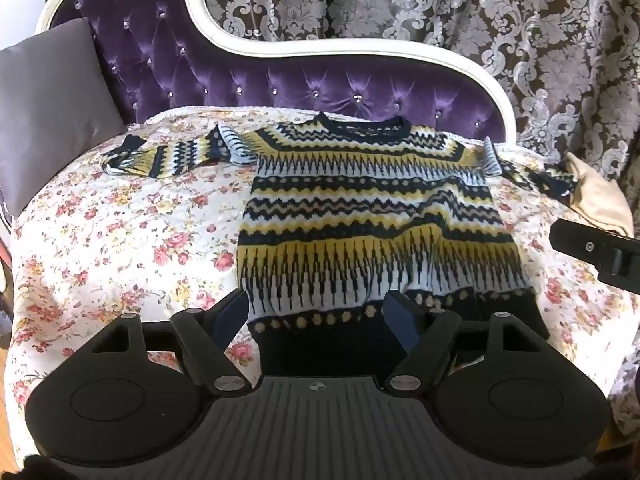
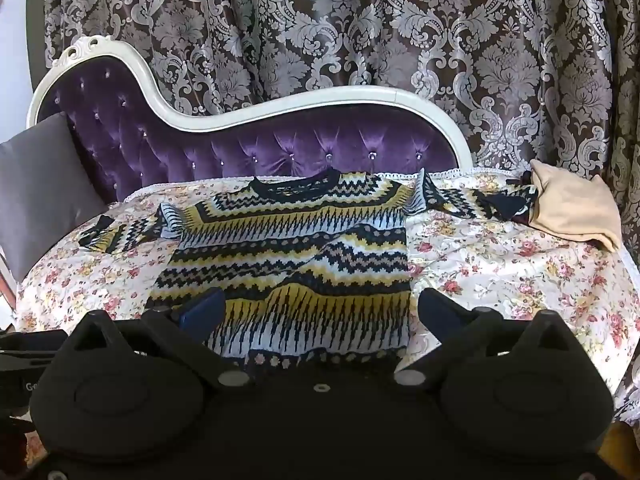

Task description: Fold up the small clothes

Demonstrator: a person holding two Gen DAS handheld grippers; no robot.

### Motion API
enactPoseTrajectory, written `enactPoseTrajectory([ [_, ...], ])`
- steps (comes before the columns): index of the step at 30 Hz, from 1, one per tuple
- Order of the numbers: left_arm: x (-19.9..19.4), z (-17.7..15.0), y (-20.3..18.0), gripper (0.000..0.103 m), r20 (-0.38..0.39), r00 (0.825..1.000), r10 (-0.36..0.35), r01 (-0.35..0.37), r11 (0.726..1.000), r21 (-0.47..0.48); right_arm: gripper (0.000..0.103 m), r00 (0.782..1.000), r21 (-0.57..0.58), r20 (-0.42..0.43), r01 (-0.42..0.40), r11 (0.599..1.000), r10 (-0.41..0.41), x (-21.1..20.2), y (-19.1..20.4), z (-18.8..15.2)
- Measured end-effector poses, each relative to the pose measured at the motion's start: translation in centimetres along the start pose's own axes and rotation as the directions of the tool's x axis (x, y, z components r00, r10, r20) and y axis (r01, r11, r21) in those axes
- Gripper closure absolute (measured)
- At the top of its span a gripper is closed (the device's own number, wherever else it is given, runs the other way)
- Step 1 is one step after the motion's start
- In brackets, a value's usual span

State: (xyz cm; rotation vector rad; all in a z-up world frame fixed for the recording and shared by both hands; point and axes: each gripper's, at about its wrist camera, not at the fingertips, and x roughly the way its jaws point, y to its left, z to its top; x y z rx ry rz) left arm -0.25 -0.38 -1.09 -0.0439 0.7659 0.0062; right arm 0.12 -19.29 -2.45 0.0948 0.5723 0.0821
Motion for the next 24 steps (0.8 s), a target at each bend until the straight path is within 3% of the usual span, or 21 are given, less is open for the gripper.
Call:
enactPoseTrajectory([
  [24,0.09,-0.18,-0.34,0.029,-0.015,1.0,-0.008,0.008,1.0,0.004,0.001,1.0,0.002,-0.014,-0.001,1.0,0.001,0.42,0.57,-0.24],
])
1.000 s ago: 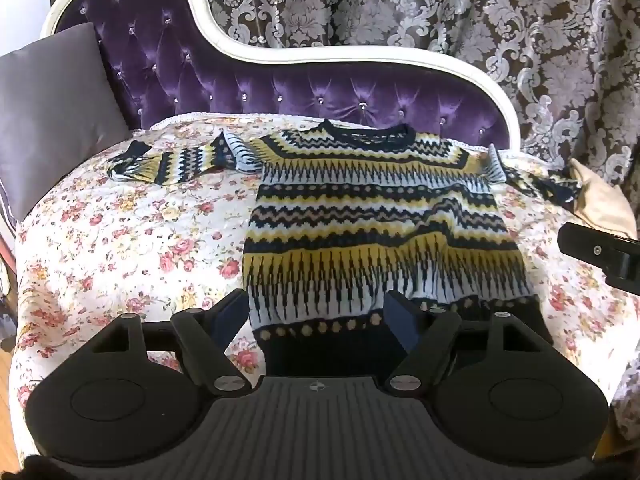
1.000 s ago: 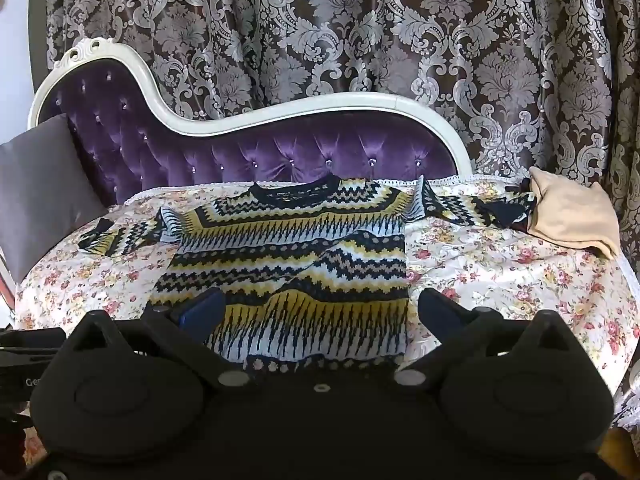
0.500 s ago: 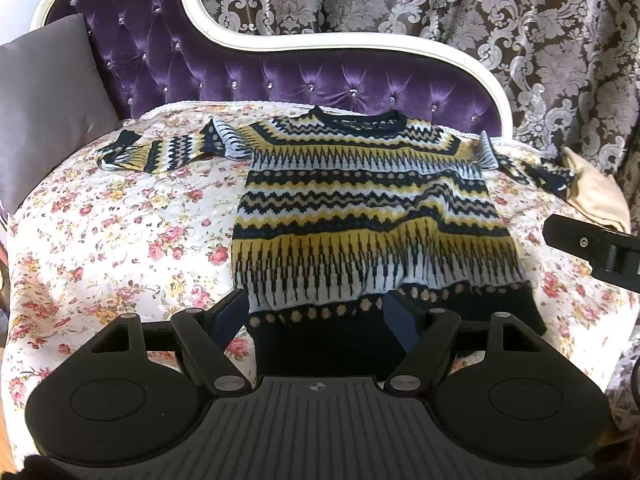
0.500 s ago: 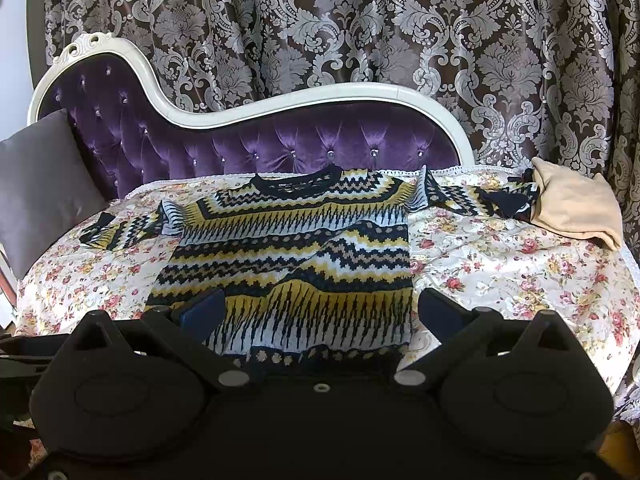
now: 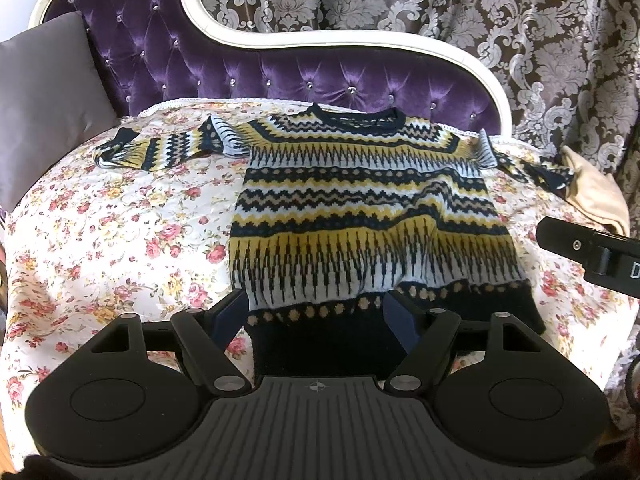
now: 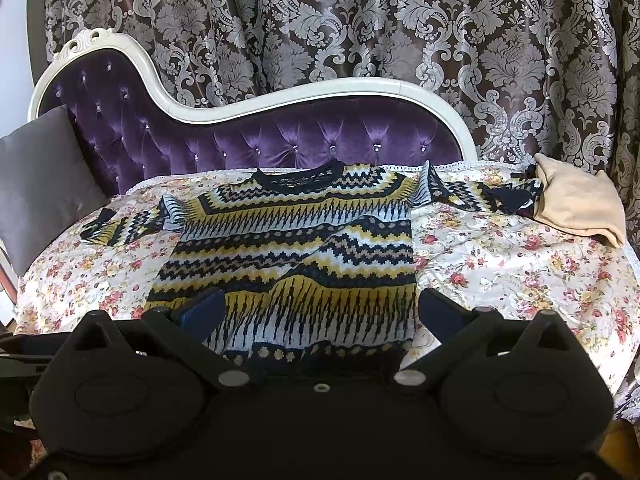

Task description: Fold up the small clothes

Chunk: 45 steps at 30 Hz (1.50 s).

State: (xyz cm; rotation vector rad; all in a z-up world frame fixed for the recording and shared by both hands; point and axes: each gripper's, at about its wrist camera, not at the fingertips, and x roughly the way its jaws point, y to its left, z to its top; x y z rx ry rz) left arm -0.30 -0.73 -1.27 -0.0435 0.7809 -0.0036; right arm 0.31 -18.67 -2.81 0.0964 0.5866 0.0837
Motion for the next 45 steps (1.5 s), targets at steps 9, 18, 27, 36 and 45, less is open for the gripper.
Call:
enactPoseTrajectory([
  [9,0.12,-0.22,-0.26,0.029,-0.003,1.0,0.0,0.0,1.0,-0.001,0.001,1.0,0.001,-0.004,-0.001,1.0,0.001,0.24,0.05,-0.02],
  [18,0.38,-0.32,-0.4,0.029,-0.006,1.0,-0.002,0.002,1.0,-0.002,0.001,1.0,0.0,-0.012,-0.002,1.0,0.002,0.5,0.18,-0.05],
  [27,0.37,-0.2,-0.31,0.029,-0.007,1.0,-0.002,0.002,1.0,-0.002,0.001,1.0,-0.003,-0.012,-0.001,1.0,0.001,0.62,0.4,0.05],
  [36,0.61,-0.18,-0.37,0.029,-0.014,1.0,-0.005,0.005,1.0,-0.004,0.001,1.0,-0.004,-0.016,0.0,1.0,0.0,0.65,0.4,0.25],
  [45,0.92,0.14,-0.41,0.029,-0.031,0.999,-0.01,0.01,1.0,-0.004,0.001,1.0,-0.007,-0.02,0.001,1.0,-0.001,0.81,0.57,0.25],
])
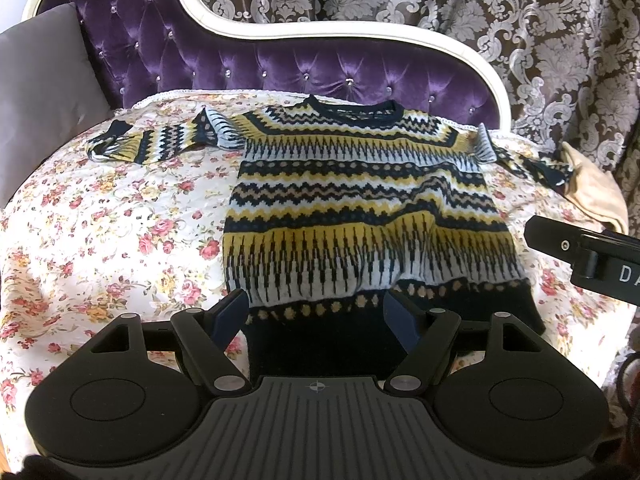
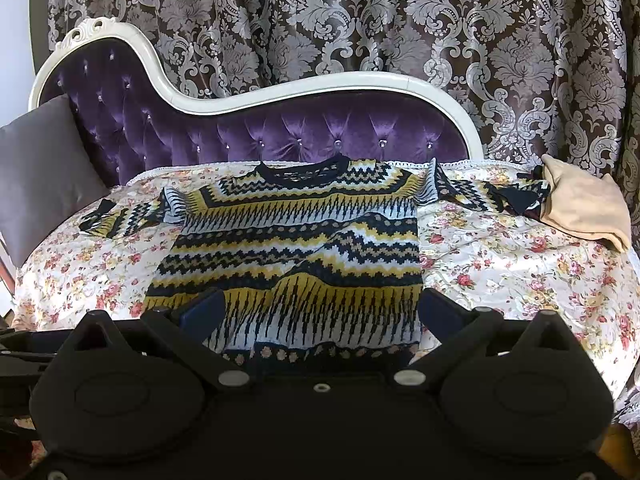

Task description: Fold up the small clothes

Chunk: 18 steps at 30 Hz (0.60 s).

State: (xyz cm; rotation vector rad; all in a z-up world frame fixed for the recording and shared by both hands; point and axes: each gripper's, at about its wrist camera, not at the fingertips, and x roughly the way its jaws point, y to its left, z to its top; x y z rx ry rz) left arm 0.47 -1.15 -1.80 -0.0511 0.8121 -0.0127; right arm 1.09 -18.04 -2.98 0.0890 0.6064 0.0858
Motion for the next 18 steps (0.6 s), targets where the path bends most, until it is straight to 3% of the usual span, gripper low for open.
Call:
enactPoseTrajectory([
  [18,2.0,0.7,0.6,0.03,-0.085,0.996,-0.022,0.021,1.0,-0.016,0.001,0.998,0.002,-0.065,0.0,1.0,0.0,1.9,-0.3,-0.2],
])
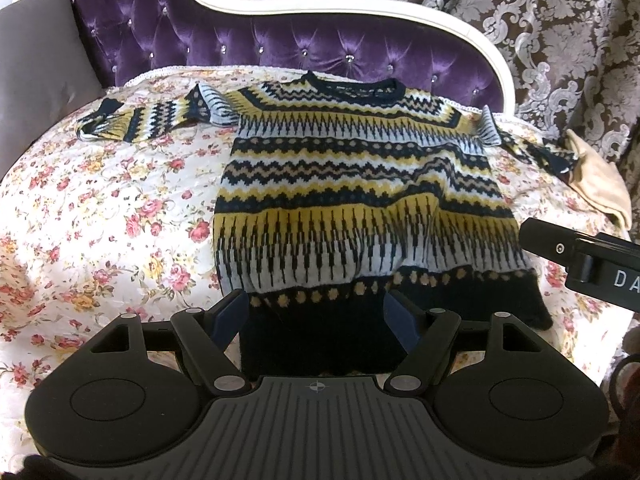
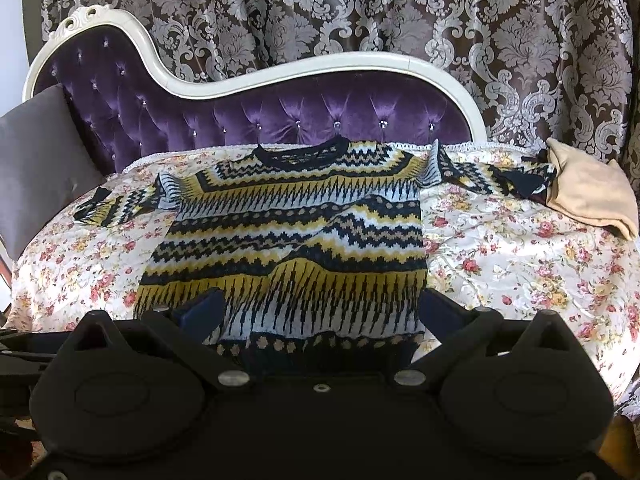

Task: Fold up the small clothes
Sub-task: 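Grasp the sweater sleeve with the right tool and lift it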

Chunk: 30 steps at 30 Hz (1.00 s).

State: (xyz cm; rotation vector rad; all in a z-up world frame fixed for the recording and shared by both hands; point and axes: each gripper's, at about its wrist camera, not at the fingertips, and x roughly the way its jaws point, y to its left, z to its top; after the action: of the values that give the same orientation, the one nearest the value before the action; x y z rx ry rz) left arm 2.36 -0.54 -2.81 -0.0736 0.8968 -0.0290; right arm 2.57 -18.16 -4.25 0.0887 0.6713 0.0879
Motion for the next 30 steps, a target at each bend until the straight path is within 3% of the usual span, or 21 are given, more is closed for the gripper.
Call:
enactPoseTrajectory([
  [8,2.5,1.4,0.5,0.03,-0.028,1.0,0.009,-0.009,1.0,0.0,0.001,0.997,0.009,-0.082,0.015,1.0,-0.014,2.9,-0.6,0.1],
  [11,3.9,2.9,0.7,0.03,-0.016,1.0,0.024,-0.024,1.0,0.012,0.001,0.991,0.034,-0.135,0.023,0.999,-0.018,4.8,-1.7,0.6],
  [17,8.3,7.4,0.9,0.03,0.021,0.998,0.059,-0.061,0.996,0.062,0.001,0.984,0.097,-0.161,0.089,0.991,-0.072,8.5,-5.4,2.7],
  [23,14.0,11.6,1.4,0.03,-0.003,0.997,0.074,-0.073,0.992,0.1,0.001,0.978,0.143,-0.129,0.182,0.973,-0.164,13.2,-9.6,6.3],
  [30,20.1,14.7,2.6,0.03,-0.015,0.998,0.062,-0.06,0.992,0.111,0.004,0.951,0.11,0.001,0.308,0.945,-0.31,16.8,-16.1,11.1],
])
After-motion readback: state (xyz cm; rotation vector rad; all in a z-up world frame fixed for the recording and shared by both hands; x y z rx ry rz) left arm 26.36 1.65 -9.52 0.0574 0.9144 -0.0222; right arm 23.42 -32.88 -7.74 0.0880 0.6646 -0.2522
